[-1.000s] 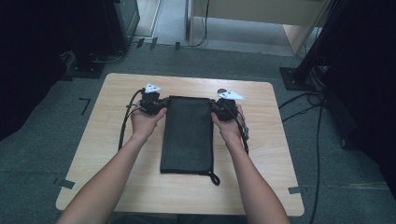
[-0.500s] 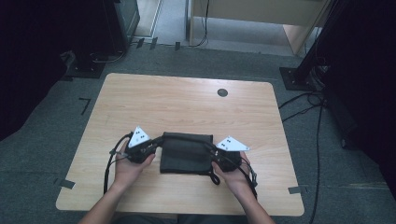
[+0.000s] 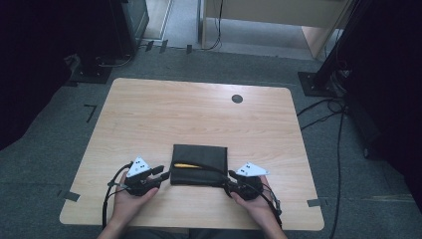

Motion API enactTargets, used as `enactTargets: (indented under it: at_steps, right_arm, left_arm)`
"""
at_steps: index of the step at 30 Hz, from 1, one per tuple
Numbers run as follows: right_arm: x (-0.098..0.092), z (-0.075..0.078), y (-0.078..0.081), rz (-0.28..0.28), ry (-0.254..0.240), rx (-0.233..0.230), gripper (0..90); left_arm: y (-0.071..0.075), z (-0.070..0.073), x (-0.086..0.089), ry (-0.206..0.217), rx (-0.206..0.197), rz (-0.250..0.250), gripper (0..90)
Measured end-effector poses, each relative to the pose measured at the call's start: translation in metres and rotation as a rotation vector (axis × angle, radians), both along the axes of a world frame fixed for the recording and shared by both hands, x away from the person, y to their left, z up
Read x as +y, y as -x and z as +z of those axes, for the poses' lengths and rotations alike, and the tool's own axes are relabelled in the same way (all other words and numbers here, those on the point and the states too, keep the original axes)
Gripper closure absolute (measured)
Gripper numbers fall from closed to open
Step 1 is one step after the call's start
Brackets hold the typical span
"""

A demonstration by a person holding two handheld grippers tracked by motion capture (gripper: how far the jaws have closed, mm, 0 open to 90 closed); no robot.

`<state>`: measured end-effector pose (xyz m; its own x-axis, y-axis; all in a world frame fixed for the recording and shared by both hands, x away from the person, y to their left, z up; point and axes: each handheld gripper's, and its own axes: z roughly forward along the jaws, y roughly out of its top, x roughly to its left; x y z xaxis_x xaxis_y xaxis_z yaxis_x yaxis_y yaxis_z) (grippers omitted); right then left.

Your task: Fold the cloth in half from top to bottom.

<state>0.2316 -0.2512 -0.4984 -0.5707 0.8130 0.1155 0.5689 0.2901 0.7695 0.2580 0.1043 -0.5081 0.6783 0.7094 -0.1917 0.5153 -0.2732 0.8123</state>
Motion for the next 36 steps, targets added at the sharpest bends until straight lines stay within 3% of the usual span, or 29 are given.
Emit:
enactTargets:
  at_steps: [3,6,9,11,15,17,21,26,28,30,33,36]
  right_arm:
    - [0.003,-0.002,-0.002,0.021,0.005,0.003,60.6]
    - [0.011,-0.004,-0.004,0.059,-0.002,-0.007,60.9]
    - [0.014,-0.004,-0.006,0.072,0.005,-0.005,70.7]
    - [0.014,-0.002,-0.006,0.090,0.017,0.002,80.7]
    - [0.013,0.005,-0.013,0.110,0.033,-0.007,83.5]
    - [0.013,0.012,-0.020,0.100,0.032,-0.030,83.7]
    - [0.015,0.034,-0.047,0.067,0.039,-0.088,83.8]
    - [0.019,0.059,-0.101,-0.030,0.062,-0.139,83.7]
    - [0.022,0.072,-0.125,-0.075,0.104,-0.178,83.7]
    - [0.023,0.080,-0.142,-0.106,0.148,-0.220,83.6]
    - [0.020,0.081,-0.158,-0.160,0.178,-0.239,83.6]
    - [0.016,0.073,-0.161,-0.165,0.172,-0.224,83.4]
  left_arm:
    - [-0.001,0.003,-0.006,0.005,-0.022,-0.031,55.1]
    - [-0.005,0.002,-0.015,-0.021,-0.016,-0.061,50.9]
    - [-0.008,0.002,-0.020,-0.036,-0.019,-0.081,50.8]
    - [-0.009,0.004,-0.023,-0.039,-0.030,-0.085,56.2]
    - [-0.017,0.012,-0.028,-0.081,-0.075,-0.071,77.8]
    - [-0.026,0.018,-0.029,-0.059,-0.085,-0.059,83.4]
    - [-0.055,0.037,-0.034,-0.042,-0.145,-0.003,85.9]
    - [-0.107,0.065,-0.050,-0.042,-0.218,0.102,85.7]
    - [-0.131,0.075,-0.059,-0.064,-0.231,0.126,85.3]
    - [-0.146,0.079,-0.063,-0.040,-0.230,0.148,83.2]
    - [-0.154,0.078,-0.068,-0.034,-0.259,0.144,80.4]
    - [-0.144,0.073,-0.068,-0.065,-0.258,0.110,82.4]
